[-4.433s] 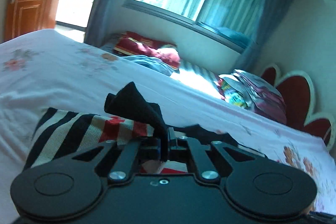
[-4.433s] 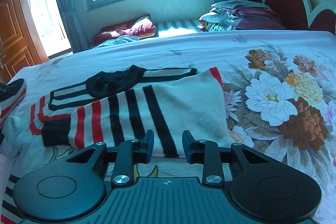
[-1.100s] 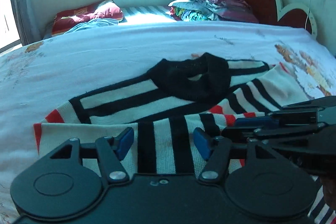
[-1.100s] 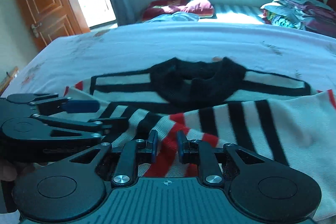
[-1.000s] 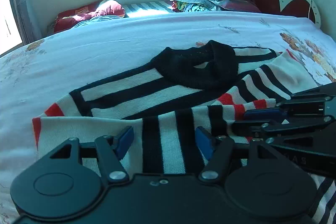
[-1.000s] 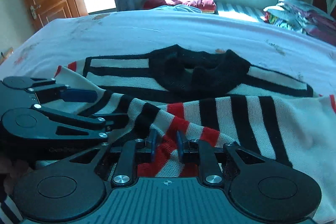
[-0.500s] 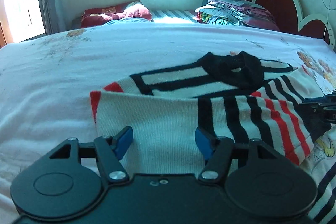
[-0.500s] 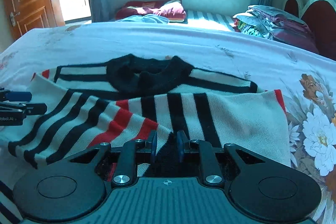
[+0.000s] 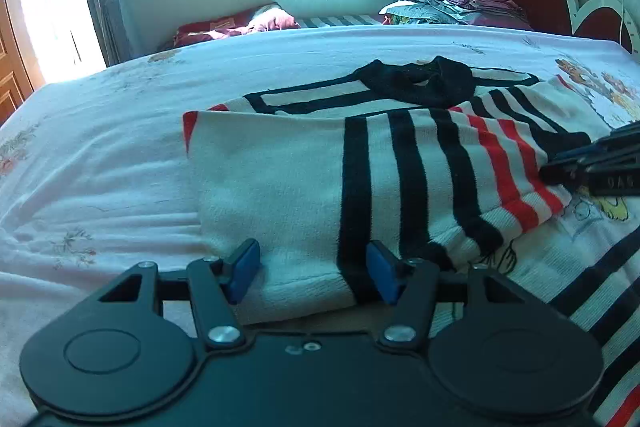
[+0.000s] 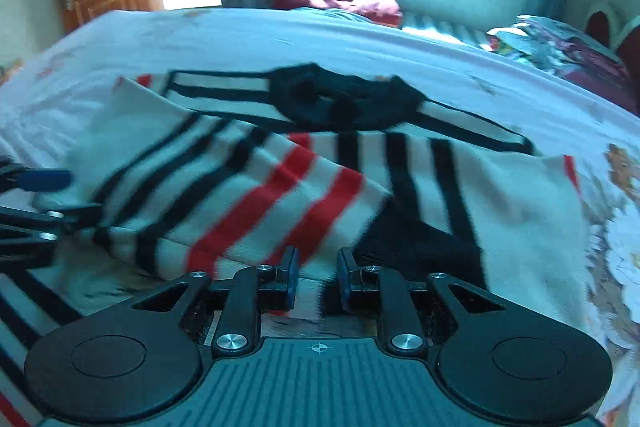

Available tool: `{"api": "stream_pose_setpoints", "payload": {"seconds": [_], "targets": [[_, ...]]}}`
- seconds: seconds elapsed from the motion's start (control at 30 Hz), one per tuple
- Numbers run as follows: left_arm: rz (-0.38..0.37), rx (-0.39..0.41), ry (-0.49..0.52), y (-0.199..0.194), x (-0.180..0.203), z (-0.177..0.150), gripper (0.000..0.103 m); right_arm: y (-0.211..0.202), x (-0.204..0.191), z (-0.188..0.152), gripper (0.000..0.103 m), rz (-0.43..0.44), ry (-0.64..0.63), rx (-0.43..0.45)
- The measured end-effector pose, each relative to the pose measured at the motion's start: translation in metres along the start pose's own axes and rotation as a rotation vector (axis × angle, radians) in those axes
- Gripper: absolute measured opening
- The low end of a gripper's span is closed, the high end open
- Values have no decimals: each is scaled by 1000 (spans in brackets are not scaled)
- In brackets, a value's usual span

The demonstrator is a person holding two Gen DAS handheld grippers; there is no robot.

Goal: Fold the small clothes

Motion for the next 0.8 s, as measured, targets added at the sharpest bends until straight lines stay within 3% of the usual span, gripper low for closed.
{"api": "stream_pose_setpoints", "payload": {"seconds": [0.1, 0.23, 0.3, 0.43, 0.6, 0.67, 0.73, 0.8], "targets": [[-7, -7, 15, 1, -1, 2, 60, -4, 29, -3, 19, -86, 48, -2], [7, 4, -4, -4, -2, 5, 58, -9, 37, -2, 19, -49, 78, -13], [5, 25, -14, -13, -2, 7, 55, -23, 37, 3, 19, -52, 92, 32], [13, 5, 12, -5, 1, -3, 57, -19, 50, -17, 19, -69, 127, -9], [19, -18, -15, 1, 1, 2, 58, -23, 56, -14, 20, -55, 196, 17], [24, -15, -13, 1, 1, 2, 58, -24, 56, -16, 26, -57, 209, 24], [26, -15, -13, 0, 1, 2, 58, -25, 59, -17, 40, -82, 217, 35], [24, -18, -14, 0, 2, 2, 58, -27, 61, -17, 41, -71, 232, 39]]}}
Point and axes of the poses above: each gripper's, at about its wrist camera, not at the fingertips, and y roughly the way its jaws point, x to its right, z to its top, the point moved 6 cm from there along y, roughly the way its jaws point, and after that the axes turned 6 degrees about z, right-handed, at the moved point
